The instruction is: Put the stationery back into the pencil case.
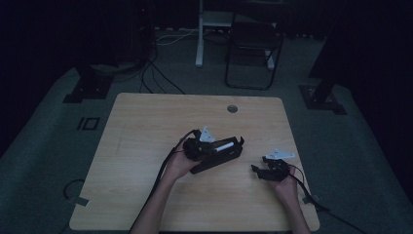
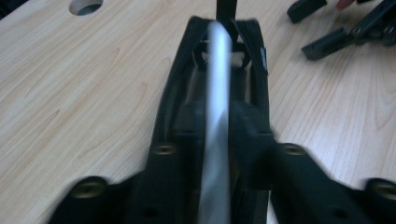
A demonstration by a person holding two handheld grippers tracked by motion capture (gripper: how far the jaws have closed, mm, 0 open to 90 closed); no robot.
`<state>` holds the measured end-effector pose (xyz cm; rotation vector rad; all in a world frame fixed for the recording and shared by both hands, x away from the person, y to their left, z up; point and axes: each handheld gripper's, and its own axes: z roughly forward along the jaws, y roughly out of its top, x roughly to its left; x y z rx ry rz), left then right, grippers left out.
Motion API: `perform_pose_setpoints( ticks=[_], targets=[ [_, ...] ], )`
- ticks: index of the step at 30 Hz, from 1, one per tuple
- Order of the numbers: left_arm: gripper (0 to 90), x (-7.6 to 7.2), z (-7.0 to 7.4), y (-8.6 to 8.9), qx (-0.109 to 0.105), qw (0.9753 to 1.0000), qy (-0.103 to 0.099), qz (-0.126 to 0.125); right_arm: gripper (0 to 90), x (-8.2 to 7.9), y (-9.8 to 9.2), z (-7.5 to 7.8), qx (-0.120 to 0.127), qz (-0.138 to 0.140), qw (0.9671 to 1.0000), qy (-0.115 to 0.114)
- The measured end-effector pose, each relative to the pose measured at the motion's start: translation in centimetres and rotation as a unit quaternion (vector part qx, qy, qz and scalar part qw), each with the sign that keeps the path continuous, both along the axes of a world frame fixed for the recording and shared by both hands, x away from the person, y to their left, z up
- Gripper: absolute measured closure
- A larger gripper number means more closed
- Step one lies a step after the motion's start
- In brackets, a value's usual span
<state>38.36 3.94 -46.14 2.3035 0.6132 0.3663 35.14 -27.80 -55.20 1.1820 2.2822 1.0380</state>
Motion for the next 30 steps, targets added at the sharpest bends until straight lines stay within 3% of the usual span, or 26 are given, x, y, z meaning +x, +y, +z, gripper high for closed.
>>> perform_pose_setpoints(
  ticks=[3, 9, 20, 30],
  targets=[
    [55.0, -0.3, 0.8, 0.4, -0.014, 0.9997, -0.015, 0.012, 34.0, 0.0, 0.0, 0.0, -0.001, 0.0, 1.0, 0.0],
    [50.4, -0.7, 2.6, 2.1, -0.042, 0.9977, -0.042, 0.035, 34.0, 0.0, 0.0, 0.0, 0.0, 0.0, 1.0, 0.0],
    [48.6, -2.1, 4.9, 5.8, -0.044, 0.9944, -0.076, 0.059, 34.0, 0.0, 0.0, 0.0, -0.001, 0.0, 1.0, 0.0],
    [48.0, -3.1, 4.7, 9.1, -0.04, 0.9924, -0.079, 0.086, 33.9, 0.0, 0.0, 0.0, 0.0, 0.0, 1.0, 0.0]
  ],
)
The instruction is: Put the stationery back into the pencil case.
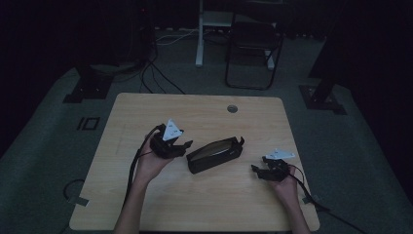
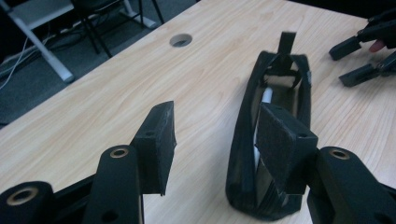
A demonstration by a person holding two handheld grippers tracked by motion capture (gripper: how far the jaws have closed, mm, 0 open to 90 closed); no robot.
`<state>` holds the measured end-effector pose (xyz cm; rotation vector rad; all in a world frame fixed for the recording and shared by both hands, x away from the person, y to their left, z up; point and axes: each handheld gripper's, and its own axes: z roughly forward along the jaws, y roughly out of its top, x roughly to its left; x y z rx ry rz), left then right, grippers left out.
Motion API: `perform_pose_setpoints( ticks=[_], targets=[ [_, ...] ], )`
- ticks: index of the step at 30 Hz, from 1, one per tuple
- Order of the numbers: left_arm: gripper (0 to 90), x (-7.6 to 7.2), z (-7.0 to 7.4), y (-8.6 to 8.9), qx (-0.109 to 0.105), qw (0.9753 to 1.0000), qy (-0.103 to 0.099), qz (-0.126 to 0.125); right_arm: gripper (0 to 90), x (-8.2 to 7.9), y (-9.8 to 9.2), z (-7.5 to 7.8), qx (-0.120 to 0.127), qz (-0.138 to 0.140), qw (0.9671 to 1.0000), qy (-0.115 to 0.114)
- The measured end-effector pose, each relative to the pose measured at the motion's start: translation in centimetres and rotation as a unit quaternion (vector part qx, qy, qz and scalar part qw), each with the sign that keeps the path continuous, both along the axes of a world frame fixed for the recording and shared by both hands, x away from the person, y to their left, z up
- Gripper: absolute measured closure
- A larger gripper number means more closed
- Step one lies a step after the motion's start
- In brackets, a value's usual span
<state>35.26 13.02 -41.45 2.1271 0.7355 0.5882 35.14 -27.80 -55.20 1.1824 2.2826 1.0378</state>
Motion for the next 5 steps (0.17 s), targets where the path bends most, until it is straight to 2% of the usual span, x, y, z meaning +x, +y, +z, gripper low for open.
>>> perform_pose_setpoints(
  ticks=[5],
  targets=[
    [47.0, -0.1, -0.69, 1.14, 0.002, 0.9999, 0.007, 0.012, 33.9, 0.01, -0.01, 0.0, 0.0, 0.0, 1.0, 0.0]
  ],
)
